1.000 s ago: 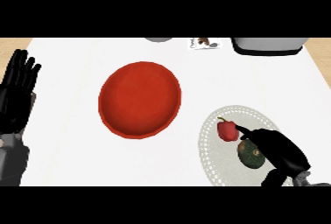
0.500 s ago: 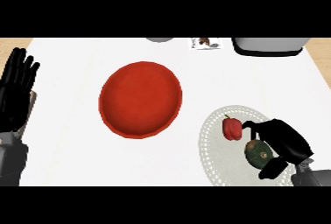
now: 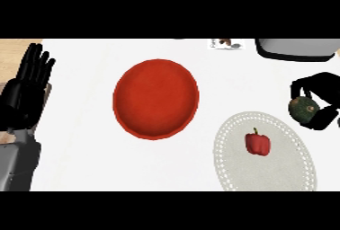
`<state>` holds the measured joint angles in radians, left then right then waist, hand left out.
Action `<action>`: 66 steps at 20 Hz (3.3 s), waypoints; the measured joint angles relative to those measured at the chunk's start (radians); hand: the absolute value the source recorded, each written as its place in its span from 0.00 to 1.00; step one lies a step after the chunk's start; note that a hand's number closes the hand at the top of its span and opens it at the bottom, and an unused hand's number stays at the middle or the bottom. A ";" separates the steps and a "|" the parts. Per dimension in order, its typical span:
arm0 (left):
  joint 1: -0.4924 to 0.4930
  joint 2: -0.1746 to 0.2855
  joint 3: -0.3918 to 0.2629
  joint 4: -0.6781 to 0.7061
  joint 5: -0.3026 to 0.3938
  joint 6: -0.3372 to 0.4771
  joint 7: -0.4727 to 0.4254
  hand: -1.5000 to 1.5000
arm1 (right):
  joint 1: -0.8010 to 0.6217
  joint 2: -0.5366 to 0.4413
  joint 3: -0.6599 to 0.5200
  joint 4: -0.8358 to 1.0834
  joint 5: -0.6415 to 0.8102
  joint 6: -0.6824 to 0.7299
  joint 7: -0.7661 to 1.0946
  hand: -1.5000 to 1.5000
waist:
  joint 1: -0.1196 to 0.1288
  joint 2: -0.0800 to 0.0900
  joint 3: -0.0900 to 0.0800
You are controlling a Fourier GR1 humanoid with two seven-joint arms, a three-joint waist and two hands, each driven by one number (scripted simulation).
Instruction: Pick the squash from the placemat and place it in the bowl
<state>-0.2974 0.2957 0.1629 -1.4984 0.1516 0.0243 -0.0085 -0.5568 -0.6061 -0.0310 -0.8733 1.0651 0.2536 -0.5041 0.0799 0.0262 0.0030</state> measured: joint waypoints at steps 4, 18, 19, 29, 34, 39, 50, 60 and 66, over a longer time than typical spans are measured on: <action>-0.006 0.011 0.011 0.011 0.002 -0.003 0.003 0.50 | -0.129 -0.037 -0.050 0.158 0.005 -0.086 -0.063 1.00 | -0.009 -0.002 0.001; 0.011 0.030 0.049 0.046 0.003 -0.010 -0.005 0.50 | -0.455 -0.050 -0.185 0.294 -0.176 0.057 -0.289 1.00 | -0.061 -0.023 -0.003; 0.010 0.030 0.049 0.043 0.002 -0.007 -0.001 0.50 | -0.466 -0.038 -0.193 0.291 -0.196 0.074 -0.283 1.00 | -0.063 -0.024 -0.003; 0.047 0.021 0.050 0.004 -0.005 0.002 0.004 0.50 | -0.627 0.113 -0.206 0.188 -0.358 0.307 -0.036 1.00 | -0.079 -0.034 -0.004; 0.057 0.023 0.058 0.000 -0.004 0.000 0.007 0.50 | -0.672 0.240 -0.172 0.081 -0.398 0.387 0.126 1.00 | -0.086 -0.036 -0.004; 0.038 0.025 0.063 0.004 -0.002 0.001 0.020 0.50 | -0.659 0.371 -0.110 -0.012 -0.396 0.407 0.251 1.00 | -0.084 -0.033 -0.004; 0.032 0.014 0.061 0.023 -0.008 -0.010 0.001 0.50 | -0.539 0.581 0.090 -0.119 -0.397 0.297 0.455 1.00 | -0.073 -0.027 -0.003; 0.008 -0.002 0.039 0.015 -0.024 -0.006 0.008 0.50 | -0.508 0.604 0.300 0.092 -0.471 -0.001 0.569 0.00 | -0.044 -0.020 -0.003; -0.007 -0.003 0.037 0.016 -0.019 -0.010 0.018 0.50 | -0.465 0.606 0.329 0.184 -0.675 -0.106 0.499 0.00 | -0.027 -0.015 -0.003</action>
<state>-0.3041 0.2927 0.1998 -1.4824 0.1321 0.0139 0.0098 -1.0220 -0.0005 0.2982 -0.6894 0.3899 0.1475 -0.0054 0.0529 0.0109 0.0000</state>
